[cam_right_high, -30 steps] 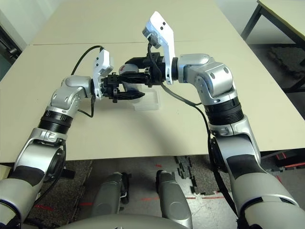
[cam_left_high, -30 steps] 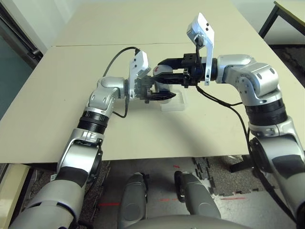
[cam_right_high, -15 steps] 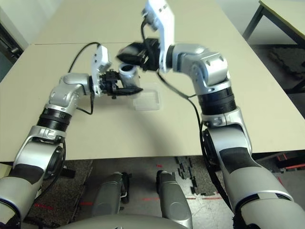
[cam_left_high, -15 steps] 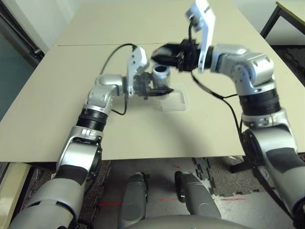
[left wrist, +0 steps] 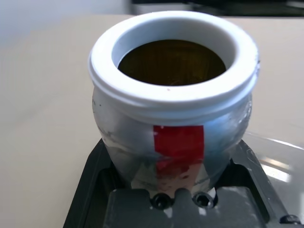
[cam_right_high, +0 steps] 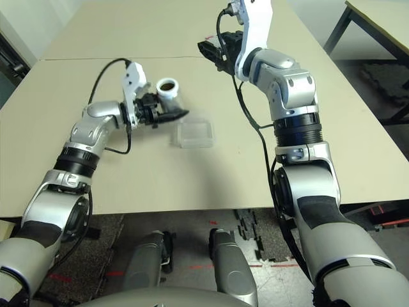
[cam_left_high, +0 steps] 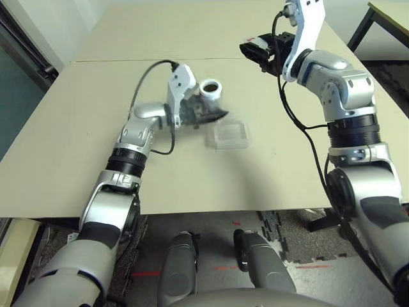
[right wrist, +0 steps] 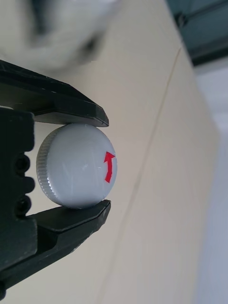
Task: Pour the medicine from the bottle into the box.
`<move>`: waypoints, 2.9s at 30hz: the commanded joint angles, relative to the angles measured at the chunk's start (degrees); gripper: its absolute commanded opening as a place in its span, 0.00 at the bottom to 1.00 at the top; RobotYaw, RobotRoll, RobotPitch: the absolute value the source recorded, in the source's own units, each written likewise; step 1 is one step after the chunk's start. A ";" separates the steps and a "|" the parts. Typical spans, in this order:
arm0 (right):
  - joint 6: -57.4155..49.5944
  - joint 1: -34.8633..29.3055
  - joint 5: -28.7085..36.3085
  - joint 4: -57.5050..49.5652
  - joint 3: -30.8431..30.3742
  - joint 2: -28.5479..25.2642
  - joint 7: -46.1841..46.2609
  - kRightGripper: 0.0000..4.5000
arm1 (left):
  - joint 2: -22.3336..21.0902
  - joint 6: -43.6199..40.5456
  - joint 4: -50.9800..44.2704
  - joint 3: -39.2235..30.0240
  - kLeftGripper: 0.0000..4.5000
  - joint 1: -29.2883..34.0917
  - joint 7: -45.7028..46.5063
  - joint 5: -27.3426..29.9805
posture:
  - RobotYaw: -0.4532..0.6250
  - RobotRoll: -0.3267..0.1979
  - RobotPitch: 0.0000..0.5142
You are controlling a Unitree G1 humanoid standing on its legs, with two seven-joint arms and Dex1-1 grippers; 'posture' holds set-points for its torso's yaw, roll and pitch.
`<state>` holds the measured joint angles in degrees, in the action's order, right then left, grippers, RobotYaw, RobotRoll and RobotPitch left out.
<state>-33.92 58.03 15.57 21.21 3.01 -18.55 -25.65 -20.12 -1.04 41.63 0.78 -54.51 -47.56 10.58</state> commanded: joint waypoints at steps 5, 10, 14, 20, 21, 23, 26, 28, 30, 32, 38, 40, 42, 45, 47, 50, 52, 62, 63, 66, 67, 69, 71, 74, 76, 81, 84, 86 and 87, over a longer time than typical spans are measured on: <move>7.00 -7.10 -2.40 5.20 3.17 -0.62 4.36 0.57 | 0.29 7.21 14.48 -6.05 0.56 -4.12 18.91 -2.78 | 0.45 0.62 0.22; 12.51 -10.27 -3.19 10.44 5.08 -0.38 6.24 0.57 | 1.17 10.87 19.79 -6.75 0.56 -4.69 26.69 -4.74 | 0.46 0.62 0.22; 16.53 -11.14 -3.22 15.55 6.07 0.27 6.70 0.57 | 1.87 12.25 22.48 -6.62 0.56 -4.62 33.08 -6.67 | 0.46 0.62 0.21; 21.45 -11.42 -3.51 22.31 6.45 2.06 7.54 0.57 | 2.94 13.34 24.60 -6.57 0.56 -4.24 38.99 -8.20 | 0.47 0.62 0.19; 22.13 -11.59 -3.65 23.32 6.43 2.36 7.73 0.57 | 3.08 13.53 24.59 -6.51 0.56 -3.97 39.26 -8.36 | 0.47 0.62 0.19; 23.18 -11.68 -3.85 24.79 6.35 2.70 7.79 0.57 | 3.22 13.80 24.64 -6.51 0.56 -3.70 39.45 -8.59 | 0.47 0.62 0.19; 23.61 -11.96 -3.65 26.43 6.37 3.67 7.31 0.57 | 3.18 14.08 24.56 -6.54 0.56 -3.27 39.75 -8.91 | 0.48 0.62 0.19; 24.25 -12.36 -3.76 27.24 6.23 4.35 7.03 0.57 | 3.11 14.27 24.36 -6.63 0.56 -2.91 39.83 -9.02 | 0.49 0.62 0.19; 25.05 -12.33 -4.12 28.29 6.12 4.74 6.95 0.57 | 3.13 14.22 24.31 -7.11 0.56 -2.75 39.87 -8.61 | 0.49 0.62 0.19; 25.49 -12.06 -4.43 29.34 6.07 5.02 6.94 0.57 | 3.04 14.20 24.25 -7.33 0.56 -2.55 39.80 -8.45 | 0.50 0.62 0.19; 26.54 -11.00 -5.59 32.71 5.78 4.89 6.71 0.57 | 2.65 14.00 24.24 -7.88 0.56 -2.21 40.03 -8.36 | 0.51 0.62 0.18; 26.83 -10.60 -5.99 33.76 5.75 4.61 6.57 0.57 | 2.58 13.78 24.32 -8.19 0.56 -2.20 40.10 -8.22 | 0.51 0.62 0.18; 27.35 -10.26 -6.39 34.54 5.66 4.41 6.27 0.82 | 2.56 13.57 24.40 -8.52 0.56 -2.21 40.11 -8.07 | 0.51 0.62 0.18; 28.27 -9.68 -6.70 35.40 5.79 4.07 6.00 1.00 | 2.70 12.97 24.58 -9.43 0.56 -2.24 40.07 -7.56 | 0.51 0.62 0.17; 28.65 -9.17 -6.87 35.81 5.97 3.88 6.10 1.00 | 2.78 12.40 24.85 -10.15 0.56 -2.33 39.90 -7.12 | 0.50 0.62 0.17; 29.31 -8.66 -6.98 36.01 6.13 3.68 6.12 1.00 | 2.78 11.78 25.23 -10.49 0.56 -2.44 39.50 -7.04 | 0.50 0.62 0.17; 29.30 -8.40 -6.86 35.22 6.24 3.49 6.01 1.00 | 2.82 11.39 25.45 -10.60 0.56 -2.49 39.23 -7.01 | 0.49 0.62 0.17; 13.66 -16.37 -3.70 8.90 6.08 -2.42 1.21 1.00 | 2.35 7.77 27.87 -10.24 0.56 -3.23 36.24 -8.02 | 0.47 0.62 0.19; 10.93 -17.87 -3.15 5.13 6.14 -3.41 0.76 1.00 | 2.28 7.03 28.39 -10.08 0.56 -3.41 35.58 -8.17 | 0.47 0.62 0.19; 0.69 -24.16 -1.21 -7.74 5.50 -9.74 -3.77 1.00 | 1.22 6.37 30.08 -8.31 0.56 -4.85 34.80 -10.39 | 0.45 0.62 0.19; -2.12 -25.74 -0.58 -10.91 5.26 -11.31 -4.86 1.00 | 0.89 6.41 30.45 -7.86 0.56 -5.28 34.69 -10.92 | 0.45 0.62 0.19; -7.74 -28.49 1.11 -16.66 4.94 -14.68 -7.41 1.00 | 0.10 6.46 31.20 -6.24 0.56 -6.64 34.19 -12.71 | 0.44 0.62 0.19; -12.89 -30.68 2.84 -21.55 4.40 -18.56 -10.58 1.00 | -0.57 6.79 32.04 -4.05 0.56 -8.75 33.45 -15.20 | 0.43 0.62 0.18; -16.22 -32.85 3.64 -26.16 1.18 -23.85 -15.60 1.00 | -1.00 7.62 33.30 0.86 0.56 -12.05 32.85 -20.49 | 0.40 0.62 0.17; -17.86 -33.23 4.33 -28.88 -2.38 -26.18 -19.13 1.00 | -0.83 9.18 34.09 6.49 0.56 -14.69 32.91 -26.33 | 0.39 0.62 0.17; -18.34 -31.80 3.30 -29.85 -9.20 -26.10 -21.95 1.00 | 0.28 12.53 35.37 16.19 0.56 -18.49 33.92 -36.18 | 0.37 0.62 0.15; -17.13 -30.25 1.03 -28.66 -12.72 -26.23 -22.12 1.00 | 1.12 14.10 35.69 21.35 0.56 -20.78 35.45 -41.54 | 0.37 0.62 0.13; -15.22 -27.96 -1.29 -26.26 -15.95 -25.53 -22.48 1.00 | 2.43 16.29 35.88 29.89 0.56 -24.18 38.19 -50.22 | 0.36 0.62 0.12; -14.52 -26.96 -2.13 -25.26 -17.04 -25.00 -22.49 1.00 | 3.03 17.11 36.01 34.14 0.56 -25.79 40.08 -54.45 | 0.36 0.62 0.11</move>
<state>-49.84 29.73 15.03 -5.29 -11.96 -44.07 -47.73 -18.11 13.64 77.72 29.97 -77.14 -9.98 -37.62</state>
